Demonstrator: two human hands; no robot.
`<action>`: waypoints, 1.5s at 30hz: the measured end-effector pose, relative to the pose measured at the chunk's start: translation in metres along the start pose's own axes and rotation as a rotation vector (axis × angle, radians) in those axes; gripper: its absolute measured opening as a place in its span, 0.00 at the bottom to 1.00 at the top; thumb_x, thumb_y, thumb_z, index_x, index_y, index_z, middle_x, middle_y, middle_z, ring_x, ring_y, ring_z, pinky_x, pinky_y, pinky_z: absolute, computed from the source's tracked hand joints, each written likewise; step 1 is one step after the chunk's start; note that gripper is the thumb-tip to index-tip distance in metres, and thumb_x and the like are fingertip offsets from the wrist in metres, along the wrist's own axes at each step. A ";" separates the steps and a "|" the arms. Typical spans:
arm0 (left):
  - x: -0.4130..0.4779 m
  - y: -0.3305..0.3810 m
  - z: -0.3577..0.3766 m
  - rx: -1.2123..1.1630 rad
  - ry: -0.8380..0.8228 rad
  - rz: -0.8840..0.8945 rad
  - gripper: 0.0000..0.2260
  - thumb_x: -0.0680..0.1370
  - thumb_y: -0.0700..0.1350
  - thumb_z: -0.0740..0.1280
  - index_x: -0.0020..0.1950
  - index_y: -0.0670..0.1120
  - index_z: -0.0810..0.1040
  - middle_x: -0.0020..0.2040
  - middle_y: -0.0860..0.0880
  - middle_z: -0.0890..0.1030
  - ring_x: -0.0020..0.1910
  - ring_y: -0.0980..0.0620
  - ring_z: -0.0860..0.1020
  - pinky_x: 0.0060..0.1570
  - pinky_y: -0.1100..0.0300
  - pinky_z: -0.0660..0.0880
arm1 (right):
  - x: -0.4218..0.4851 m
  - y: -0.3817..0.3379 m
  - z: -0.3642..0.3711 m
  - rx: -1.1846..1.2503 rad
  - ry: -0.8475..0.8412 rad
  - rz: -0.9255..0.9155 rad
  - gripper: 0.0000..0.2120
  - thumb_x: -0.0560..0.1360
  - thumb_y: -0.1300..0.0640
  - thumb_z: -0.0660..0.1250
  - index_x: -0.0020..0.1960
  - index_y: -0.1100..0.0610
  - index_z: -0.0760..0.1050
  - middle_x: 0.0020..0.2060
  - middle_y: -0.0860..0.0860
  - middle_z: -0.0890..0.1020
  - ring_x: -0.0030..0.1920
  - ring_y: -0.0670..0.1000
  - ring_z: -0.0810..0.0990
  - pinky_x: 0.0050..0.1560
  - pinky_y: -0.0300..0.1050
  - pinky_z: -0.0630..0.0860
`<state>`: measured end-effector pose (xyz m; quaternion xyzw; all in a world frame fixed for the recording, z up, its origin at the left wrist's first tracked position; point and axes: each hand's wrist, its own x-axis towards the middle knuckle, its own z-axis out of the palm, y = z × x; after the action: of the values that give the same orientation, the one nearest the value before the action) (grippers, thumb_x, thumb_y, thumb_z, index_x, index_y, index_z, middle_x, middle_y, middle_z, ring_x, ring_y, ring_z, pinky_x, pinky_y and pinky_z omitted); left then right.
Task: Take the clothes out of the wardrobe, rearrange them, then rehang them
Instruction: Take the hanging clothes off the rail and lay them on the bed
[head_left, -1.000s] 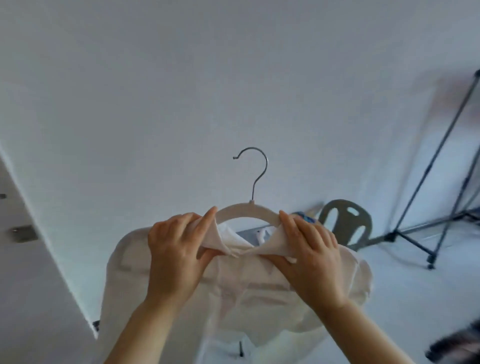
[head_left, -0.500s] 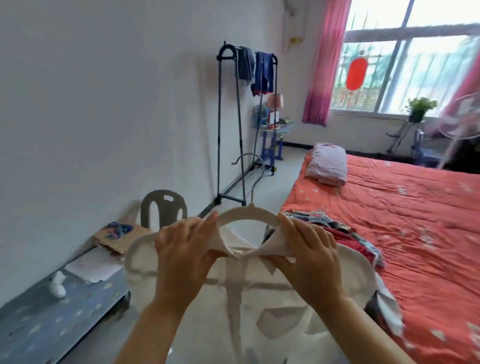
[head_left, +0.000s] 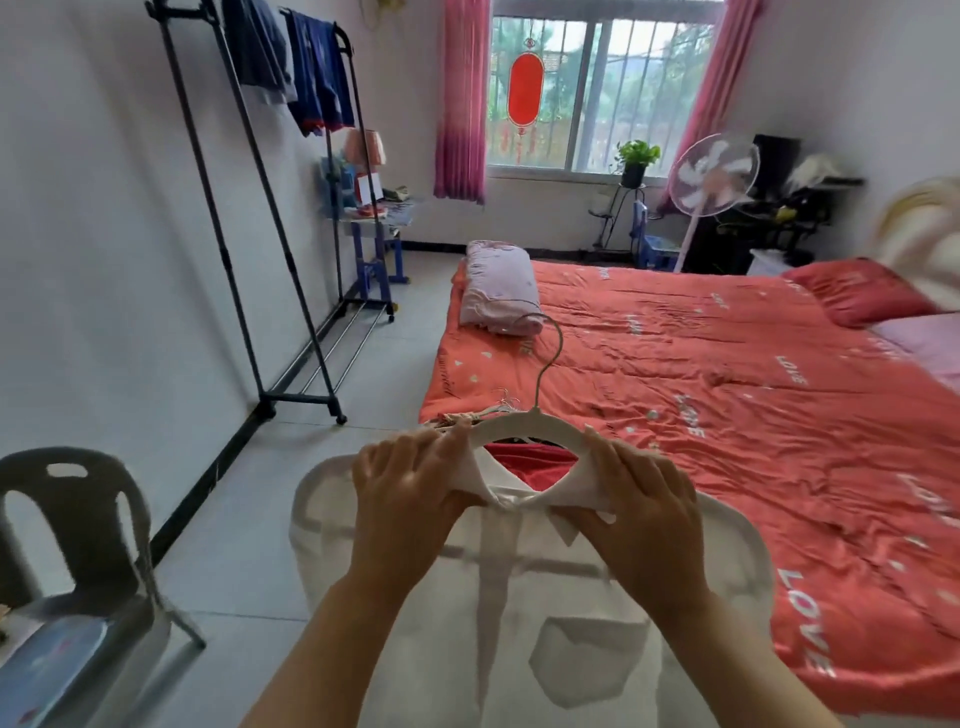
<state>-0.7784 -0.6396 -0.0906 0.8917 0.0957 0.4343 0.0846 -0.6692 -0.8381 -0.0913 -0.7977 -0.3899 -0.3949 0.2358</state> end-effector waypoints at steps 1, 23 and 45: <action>0.007 -0.004 0.014 -0.010 -0.018 0.002 0.28 0.67 0.62 0.62 0.63 0.51 0.71 0.49 0.46 0.80 0.50 0.49 0.71 0.52 0.52 0.62 | 0.003 0.009 0.009 -0.010 -0.010 0.017 0.30 0.67 0.40 0.65 0.63 0.56 0.70 0.51 0.54 0.80 0.51 0.53 0.73 0.52 0.47 0.68; 0.112 -0.128 0.355 0.052 -0.307 -0.238 0.27 0.67 0.58 0.63 0.63 0.49 0.71 0.48 0.47 0.80 0.49 0.50 0.70 0.49 0.54 0.61 | 0.058 0.205 0.352 0.229 -0.424 0.222 0.30 0.67 0.38 0.65 0.62 0.55 0.72 0.50 0.53 0.82 0.49 0.54 0.78 0.52 0.48 0.69; 0.061 -0.169 0.403 0.228 -1.064 -0.689 0.24 0.78 0.56 0.61 0.73 0.52 0.62 0.75 0.48 0.57 0.74 0.49 0.52 0.71 0.52 0.50 | 0.016 0.196 0.451 0.211 -1.210 0.244 0.27 0.72 0.48 0.69 0.68 0.53 0.68 0.63 0.50 0.72 0.63 0.55 0.70 0.61 0.49 0.67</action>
<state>-0.4394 -0.4889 -0.3291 0.9068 0.3670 -0.1324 0.1599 -0.3032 -0.6366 -0.3518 -0.8913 -0.3973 0.1970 0.0944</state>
